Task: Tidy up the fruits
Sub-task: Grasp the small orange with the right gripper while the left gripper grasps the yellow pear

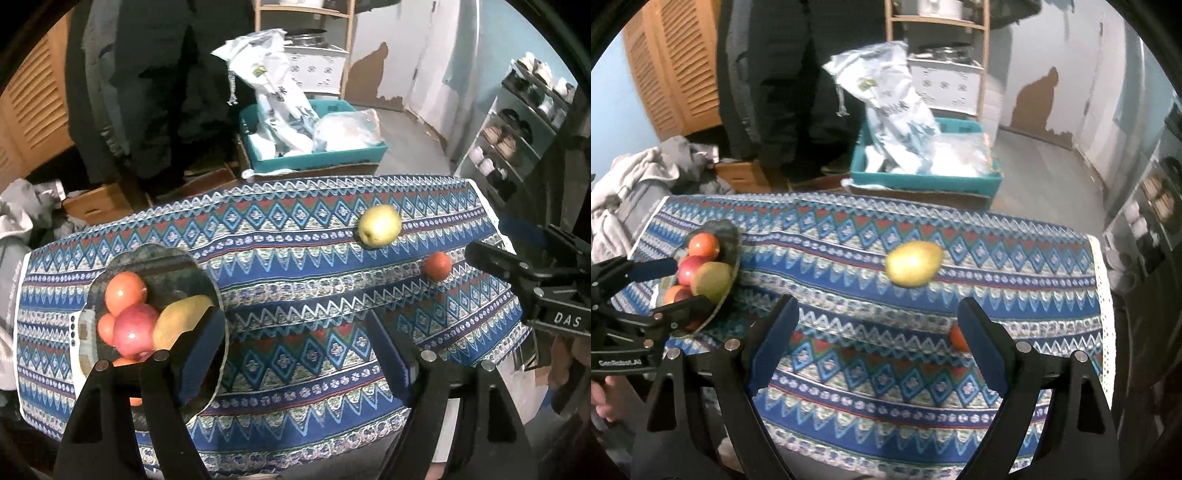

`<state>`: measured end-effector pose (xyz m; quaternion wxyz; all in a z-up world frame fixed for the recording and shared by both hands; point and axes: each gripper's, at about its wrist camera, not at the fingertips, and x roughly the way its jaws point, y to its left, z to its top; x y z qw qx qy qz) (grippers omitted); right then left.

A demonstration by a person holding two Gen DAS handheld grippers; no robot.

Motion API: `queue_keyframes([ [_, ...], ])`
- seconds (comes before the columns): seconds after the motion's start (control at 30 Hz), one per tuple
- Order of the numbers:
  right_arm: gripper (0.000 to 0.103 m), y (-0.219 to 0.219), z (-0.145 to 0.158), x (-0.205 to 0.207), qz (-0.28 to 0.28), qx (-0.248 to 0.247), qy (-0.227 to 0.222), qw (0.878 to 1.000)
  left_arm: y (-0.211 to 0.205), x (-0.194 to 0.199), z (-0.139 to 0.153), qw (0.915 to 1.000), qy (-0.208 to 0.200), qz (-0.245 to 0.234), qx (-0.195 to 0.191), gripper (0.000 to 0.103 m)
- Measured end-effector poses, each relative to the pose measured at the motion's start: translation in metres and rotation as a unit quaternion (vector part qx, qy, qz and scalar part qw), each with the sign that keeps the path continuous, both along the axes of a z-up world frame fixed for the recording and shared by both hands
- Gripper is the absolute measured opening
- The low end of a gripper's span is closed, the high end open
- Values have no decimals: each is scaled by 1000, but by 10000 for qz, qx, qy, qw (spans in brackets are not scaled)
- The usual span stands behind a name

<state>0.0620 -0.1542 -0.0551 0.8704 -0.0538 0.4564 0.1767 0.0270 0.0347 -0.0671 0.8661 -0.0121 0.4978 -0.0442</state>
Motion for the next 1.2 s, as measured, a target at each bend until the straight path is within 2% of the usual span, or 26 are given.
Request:
queue_keyframes([
  [0.33, 88, -46, -28, 18, -431, -75, 299, 9986, -26, 25, -22, 9994, 284, -193, 52, 80],
  [0.63, 88, -77, -78, 42, -704, -149, 790, 9943, -43, 46, -53, 9975, 490, -373, 340, 80],
  [1.07, 88, -80, -138, 64, -660, -139, 1296, 9893, -56, 77, -94, 9953, 807, -437, 317, 80],
  [1.17, 81, -79, -150, 69, -626, -94, 1398, 9882, -58, 82, -99, 9951, 829, -463, 286, 80],
  [1.2, 77, -79, -154, 70, -604, -68, 1458, 9874, -59, 83, -101, 9950, 842, -474, 267, 80],
])
